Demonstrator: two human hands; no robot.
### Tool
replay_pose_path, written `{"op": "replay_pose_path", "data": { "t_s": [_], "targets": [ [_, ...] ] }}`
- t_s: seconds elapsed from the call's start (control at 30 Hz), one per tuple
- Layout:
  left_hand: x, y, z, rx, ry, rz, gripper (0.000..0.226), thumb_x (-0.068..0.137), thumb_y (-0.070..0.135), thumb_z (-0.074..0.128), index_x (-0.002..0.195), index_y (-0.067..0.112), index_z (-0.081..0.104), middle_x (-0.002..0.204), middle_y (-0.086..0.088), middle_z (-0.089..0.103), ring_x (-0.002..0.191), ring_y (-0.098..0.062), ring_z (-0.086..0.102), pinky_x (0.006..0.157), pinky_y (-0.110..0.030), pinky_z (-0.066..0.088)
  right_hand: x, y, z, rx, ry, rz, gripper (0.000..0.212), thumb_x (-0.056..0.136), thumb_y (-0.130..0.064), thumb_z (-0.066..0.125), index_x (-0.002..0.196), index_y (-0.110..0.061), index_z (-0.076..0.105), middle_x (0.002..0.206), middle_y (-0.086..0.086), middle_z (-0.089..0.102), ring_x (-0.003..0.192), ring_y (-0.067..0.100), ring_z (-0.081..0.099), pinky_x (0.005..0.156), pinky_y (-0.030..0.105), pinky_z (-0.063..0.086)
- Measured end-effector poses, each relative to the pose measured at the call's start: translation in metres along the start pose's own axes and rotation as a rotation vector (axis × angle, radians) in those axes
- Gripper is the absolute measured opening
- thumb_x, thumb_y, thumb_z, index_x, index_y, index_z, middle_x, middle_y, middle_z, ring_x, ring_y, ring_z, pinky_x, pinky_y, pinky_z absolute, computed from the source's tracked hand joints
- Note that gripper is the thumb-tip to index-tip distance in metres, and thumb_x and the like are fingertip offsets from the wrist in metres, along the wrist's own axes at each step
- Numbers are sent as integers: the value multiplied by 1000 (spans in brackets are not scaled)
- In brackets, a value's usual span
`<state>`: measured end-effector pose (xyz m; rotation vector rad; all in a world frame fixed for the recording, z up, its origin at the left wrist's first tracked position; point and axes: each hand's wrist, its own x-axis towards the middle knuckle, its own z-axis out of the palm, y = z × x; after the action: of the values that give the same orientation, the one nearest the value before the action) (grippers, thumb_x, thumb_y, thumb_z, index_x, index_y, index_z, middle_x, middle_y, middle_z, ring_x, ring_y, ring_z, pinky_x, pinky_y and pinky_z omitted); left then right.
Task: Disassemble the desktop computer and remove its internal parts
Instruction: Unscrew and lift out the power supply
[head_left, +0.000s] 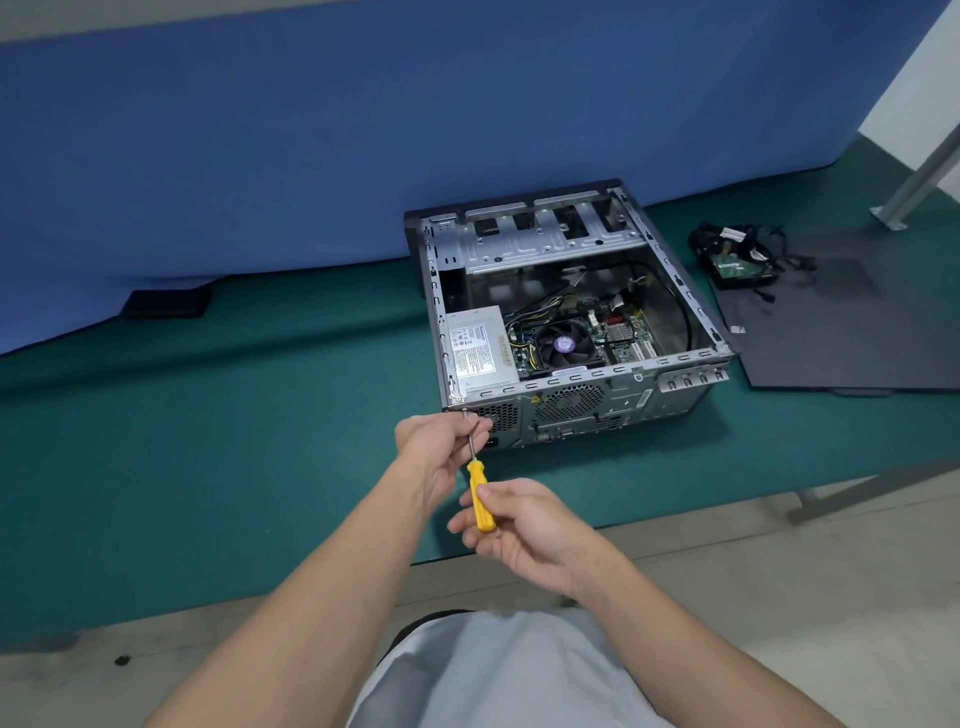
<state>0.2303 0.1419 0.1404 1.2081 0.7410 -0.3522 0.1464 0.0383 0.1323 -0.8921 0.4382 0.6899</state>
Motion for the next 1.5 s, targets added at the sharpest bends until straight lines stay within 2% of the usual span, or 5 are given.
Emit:
{"op": "replay_pose_path", "data": {
  "t_s": [0.27,0.6,0.87,1.1,1.5],
  "targets": [
    [-3,-4,5,23,64,35,4,84,-15,63,87,-12,62,82,-25,69,68,-24,72,61,-28,61,3,9,24,-1031,468,-195,18,96,-24,49,86,-9,52,83,14,68,46,11,64,49,25,50],
    [-5,0,6,17,45,43,5,87,-18,56,88,-13,58,94,-32,65,71,-28,70,56,-26,59,-13,-7,1,74,-49,75,14,99,-5,47,106,4,54,88,25,67,79,33,70,69,35,57],
    [-8,-3,6,53,45,55,21,82,-23,58,100,-12,58,87,-28,66,72,-32,71,57,-28,60,-4,2,22,-797,507,-189,9,82,-9,65,83,-13,57,76,8,70,53,17,70,67,35,60],
    [-8,-1,7,0,-32,51,24,90,-23,44,112,-16,50,87,-30,63,74,-34,68,59,-29,60,-16,-12,6,-29,20,46,10,97,-3,49,96,3,57,85,22,65,76,31,70,68,36,58],
    [-6,-9,10,33,96,126,16,89,-19,50,95,-5,55,83,-24,66,72,-28,71,58,-26,60,-15,-8,9,-233,196,-55,7,93,-5,57,97,2,57,85,18,62,72,29,68,75,37,59]
  ]
}}
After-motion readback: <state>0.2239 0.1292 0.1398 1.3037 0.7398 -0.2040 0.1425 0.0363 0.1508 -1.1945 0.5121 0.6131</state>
